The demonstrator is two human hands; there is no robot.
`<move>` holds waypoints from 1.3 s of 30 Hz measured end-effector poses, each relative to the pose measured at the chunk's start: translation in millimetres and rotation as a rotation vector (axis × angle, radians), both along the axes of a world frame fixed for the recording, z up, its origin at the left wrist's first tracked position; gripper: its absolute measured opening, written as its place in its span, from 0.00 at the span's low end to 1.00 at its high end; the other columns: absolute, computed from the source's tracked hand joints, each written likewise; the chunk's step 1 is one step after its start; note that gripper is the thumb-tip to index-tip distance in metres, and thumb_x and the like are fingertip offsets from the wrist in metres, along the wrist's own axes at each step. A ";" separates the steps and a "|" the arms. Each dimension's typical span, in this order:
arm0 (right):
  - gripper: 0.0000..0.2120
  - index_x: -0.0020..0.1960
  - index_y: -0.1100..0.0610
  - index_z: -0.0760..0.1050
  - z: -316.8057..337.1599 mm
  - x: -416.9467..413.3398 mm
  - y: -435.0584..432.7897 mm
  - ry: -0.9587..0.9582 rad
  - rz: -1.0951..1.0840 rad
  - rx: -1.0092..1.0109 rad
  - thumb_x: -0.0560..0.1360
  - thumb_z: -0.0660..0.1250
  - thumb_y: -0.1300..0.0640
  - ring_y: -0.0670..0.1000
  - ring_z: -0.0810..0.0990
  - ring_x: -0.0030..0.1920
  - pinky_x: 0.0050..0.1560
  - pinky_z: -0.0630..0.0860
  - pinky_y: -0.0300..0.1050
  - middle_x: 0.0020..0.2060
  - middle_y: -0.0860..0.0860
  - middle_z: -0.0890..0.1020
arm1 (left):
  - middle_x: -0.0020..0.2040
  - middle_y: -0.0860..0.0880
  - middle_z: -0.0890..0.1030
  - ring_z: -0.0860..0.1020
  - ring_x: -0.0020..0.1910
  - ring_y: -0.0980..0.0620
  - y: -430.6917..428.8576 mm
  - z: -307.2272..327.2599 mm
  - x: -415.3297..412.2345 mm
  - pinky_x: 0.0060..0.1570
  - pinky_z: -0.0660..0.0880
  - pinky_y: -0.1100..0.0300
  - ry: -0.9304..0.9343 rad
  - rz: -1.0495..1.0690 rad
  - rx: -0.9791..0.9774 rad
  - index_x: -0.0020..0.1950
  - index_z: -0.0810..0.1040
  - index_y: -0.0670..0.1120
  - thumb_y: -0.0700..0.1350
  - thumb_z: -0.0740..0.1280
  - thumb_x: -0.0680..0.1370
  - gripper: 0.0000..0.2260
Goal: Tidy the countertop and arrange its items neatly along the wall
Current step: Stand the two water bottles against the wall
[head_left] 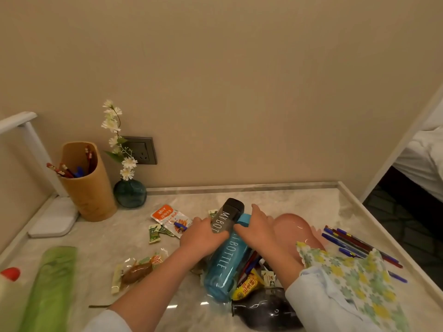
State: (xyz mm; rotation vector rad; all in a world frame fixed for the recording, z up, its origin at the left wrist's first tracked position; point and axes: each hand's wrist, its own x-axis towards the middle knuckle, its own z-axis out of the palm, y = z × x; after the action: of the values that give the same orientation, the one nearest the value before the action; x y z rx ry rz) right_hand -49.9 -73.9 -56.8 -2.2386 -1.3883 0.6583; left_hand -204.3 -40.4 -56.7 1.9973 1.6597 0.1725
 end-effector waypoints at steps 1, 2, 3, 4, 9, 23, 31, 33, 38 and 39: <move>0.39 0.76 0.57 0.55 -0.2 -1.8 -1.4 0.081 -0.023 0.050 0.71 0.68 0.49 0.60 0.68 0.65 0.63 0.70 0.52 0.66 0.58 0.71 | 0.54 0.49 0.70 0.76 0.52 0.48 0.9 -0.6 -0.8 0.47 0.72 0.56 -0.005 0.015 -0.021 0.65 0.72 0.51 0.65 0.63 0.71 0.28; 0.39 0.76 0.57 0.55 -0.8 -3.5 -2.3 0.153 -0.057 0.082 0.70 0.69 0.51 0.59 0.70 0.64 0.62 0.71 0.53 0.66 0.58 0.72 | 0.55 0.49 0.70 0.75 0.52 0.48 2.1 -1.5 -1.9 0.48 0.73 0.56 -0.013 0.029 -0.039 0.65 0.72 0.51 0.66 0.63 0.71 0.29; 0.39 0.75 0.58 0.56 -0.8 -5.0 -3.5 0.201 -0.086 0.102 0.70 0.70 0.52 0.59 0.72 0.62 0.61 0.73 0.53 0.65 0.58 0.73 | 0.56 0.48 0.71 0.75 0.53 0.48 3.3 -2.7 -3.3 0.49 0.74 0.55 -0.022 0.039 -0.050 0.65 0.72 0.50 0.66 0.63 0.70 0.29; 0.37 0.74 0.59 0.57 -0.8 -6.4 -4.4 0.227 -0.107 0.104 0.70 0.70 0.53 0.58 0.74 0.61 0.58 0.75 0.52 0.63 0.58 0.73 | 0.57 0.48 0.72 0.76 0.54 0.47 4.2 -3.9 -4.7 0.51 0.74 0.54 -0.028 0.046 -0.061 0.65 0.71 0.50 0.66 0.63 0.70 0.30; 0.30 0.68 0.60 0.61 -2.7 -10.5 -4.7 0.121 -0.064 -0.028 0.74 0.66 0.46 0.60 0.74 0.59 0.55 0.74 0.50 0.62 0.60 0.69 | 0.56 0.48 0.77 0.77 0.52 0.48 1.6 -4.2 -7.1 0.51 0.76 0.53 -0.044 0.052 -0.071 0.61 0.72 0.50 0.66 0.62 0.70 0.27; 0.32 0.69 0.57 0.67 36.8 3.7 19.8 0.300 -0.092 0.195 0.70 0.73 0.47 0.53 0.78 0.52 0.49 0.75 0.45 0.60 0.56 0.75 | 0.50 0.51 0.77 0.78 0.47 0.49 20.8 37.4 1.2 0.47 0.75 0.54 -0.303 0.143 -0.042 0.61 0.69 0.49 0.64 0.61 0.74 0.23; 0.33 0.70 0.51 0.65 101.0 53.8 41.9 0.130 -0.017 0.505 0.69 0.73 0.48 0.52 0.74 0.61 0.61 0.73 0.52 0.63 0.52 0.73 | 0.58 0.51 0.78 0.78 0.51 0.52 38.9 71.5 50.9 0.51 0.76 0.53 -0.654 0.163 0.067 0.68 0.66 0.48 0.60 0.67 0.75 0.27; 0.32 0.69 0.49 0.65 110.7 68.0 44.3 0.094 0.016 0.554 0.69 0.73 0.49 0.50 0.74 0.61 0.60 0.74 0.51 0.63 0.49 0.74 | 0.59 0.52 0.78 0.78 0.52 0.55 38.6 76.3 64.9 0.50 0.77 0.54 -0.724 0.159 0.080 0.70 0.64 0.49 0.58 0.69 0.74 0.29; 0.29 0.65 0.47 0.66 120.1 101.9 43.7 0.061 0.075 0.631 0.69 0.75 0.56 0.45 0.73 0.59 0.55 0.73 0.42 0.62 0.46 0.74 | 0.58 0.56 0.77 0.79 0.53 0.57 35.0 78.5 102.8 0.57 0.77 0.51 -0.778 0.129 0.137 0.70 0.64 0.53 0.52 0.76 0.69 0.33; 0.29 0.65 0.47 0.65 120.0 110.6 43.1 0.059 0.085 0.637 0.69 0.75 0.57 0.45 0.72 0.58 0.54 0.72 0.40 0.62 0.46 0.73 | 0.58 0.56 0.78 0.79 0.52 0.57 34.7 77.2 112.5 0.56 0.77 0.51 -0.773 0.120 0.150 0.70 0.65 0.54 0.51 0.77 0.69 0.33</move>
State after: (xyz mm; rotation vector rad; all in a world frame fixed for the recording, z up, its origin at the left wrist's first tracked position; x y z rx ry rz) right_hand 60.7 -30.8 63.2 -1.6520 -1.4184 0.2477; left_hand -91.9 -5.7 20.5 1.6080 1.2666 0.9969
